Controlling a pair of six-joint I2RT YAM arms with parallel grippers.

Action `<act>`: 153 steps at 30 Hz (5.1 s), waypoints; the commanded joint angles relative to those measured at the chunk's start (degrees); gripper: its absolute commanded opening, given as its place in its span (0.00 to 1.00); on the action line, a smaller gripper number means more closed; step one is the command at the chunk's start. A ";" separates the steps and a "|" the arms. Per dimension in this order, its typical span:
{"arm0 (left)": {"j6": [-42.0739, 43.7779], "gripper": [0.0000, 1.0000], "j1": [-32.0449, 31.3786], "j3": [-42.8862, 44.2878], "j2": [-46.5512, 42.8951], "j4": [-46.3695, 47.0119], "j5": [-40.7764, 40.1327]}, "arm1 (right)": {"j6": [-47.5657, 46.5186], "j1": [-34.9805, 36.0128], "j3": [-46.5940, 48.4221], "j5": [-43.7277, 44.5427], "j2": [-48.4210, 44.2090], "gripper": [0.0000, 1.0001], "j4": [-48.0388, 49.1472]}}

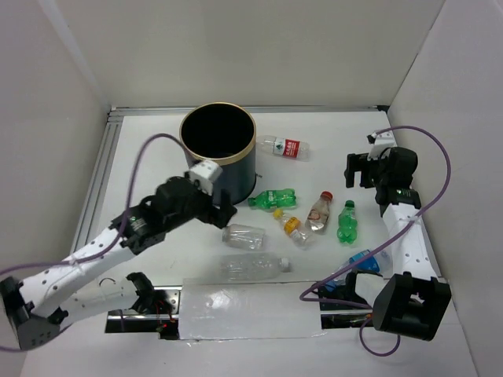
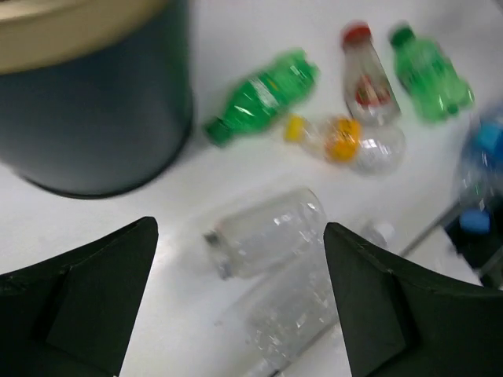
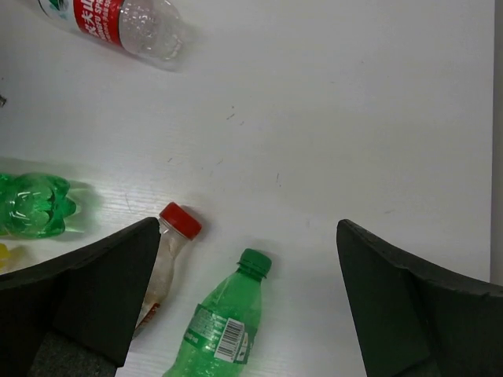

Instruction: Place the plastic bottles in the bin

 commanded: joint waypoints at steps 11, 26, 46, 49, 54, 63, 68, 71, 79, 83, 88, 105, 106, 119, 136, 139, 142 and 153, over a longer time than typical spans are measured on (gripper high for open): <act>1.82 0.81 -25.01 2.92 17.36 -5.22 -7.88 | -5.88 -0.81 -1.17 -1.35 -1.49 1.00 -3.57; -1.61 0.97 -31.43 1.61 27.30 -7.69 -2.77 | -11.86 -1.42 -4.15 -9.43 0.43 0.78 -7.08; -1.88 0.09 -33.72 10.43 28.20 -5.65 -12.78 | -7.92 1.91 5.59 -18.76 14.12 0.59 -15.41; 2.41 0.09 -33.03 21.06 24.59 -6.27 -21.91 | -2.56 4.19 7.71 -18.41 17.83 0.63 -17.10; 15.84 0.10 -25.31 33.76 23.97 6.33 -31.77 | 6.58 7.36 9.20 -15.33 24.69 0.71 -15.87; 18.08 0.26 0.89 43.26 32.66 23.26 -37.13 | 10.81 9.30 11.14 -9.35 32.87 0.74 -19.38; 12.55 0.34 9.16 44.93 40.30 20.81 -35.82 | 11.34 9.30 11.14 -9.88 36.30 0.79 -20.53; 9.12 0.34 11.01 46.96 45.23 14.59 -35.12 | 11.34 9.91 11.14 -9.88 37.09 0.79 -21.06; 8.49 0.75 9.70 39.49 43.57 14.12 -29.14 | 8.79 12.98 9.91 -6.19 37.09 0.81 -20.44; 10.07 1.00 7.86 38.17 41.81 13.24 -28.61 | 8.79 14.92 11.14 -3.30 39.64 0.79 -20.44; 12.36 1.00 0.93 40.88 37.42 7.99 -31.41 | 9.32 16.94 12.19 -0.48 40.96 0.50 -21.06; -79.20 0.99 -12.37 -2.93 13.43 -11.22 -16.57 | -11.95 17.54 49.94 -27.08 29.88 0.00 -27.22; -80.27 0.99 -11.84 -4.53 13.42 -6.93 -16.57 | -11.95 18.69 51.99 -27.98 30.49 0.00 -24.34; -90.74 0.99 -7.71 -9.84 24.39 7.28 -9.81 | -0.44 43.11 78.46 -27.64 49.90 0.00 -7.00; -86.88 0.59 -6.13 -3.50 43.30 8.49 -6.65 | -7.17 33.74 54.93 -28.42 34.32 1.00 -14.71; -83.81 0.32 -7.18 -3.49 42.26 7.88 -6.64 | -11.50 29.09 44.13 -28.42 25.89 0.98 -18.23; -76.52 0.10 -8.83 -4.02 36.38 5.25 -7.43 | -21.60 25.84 31.21 -27.03 17.53 0.81 -20.09; -51.13 0.00 -19.57 18.11 15.10 -14.79 -35.07 | -43.12 21.60 3.32 -27.02 10.71 0.81 -11.83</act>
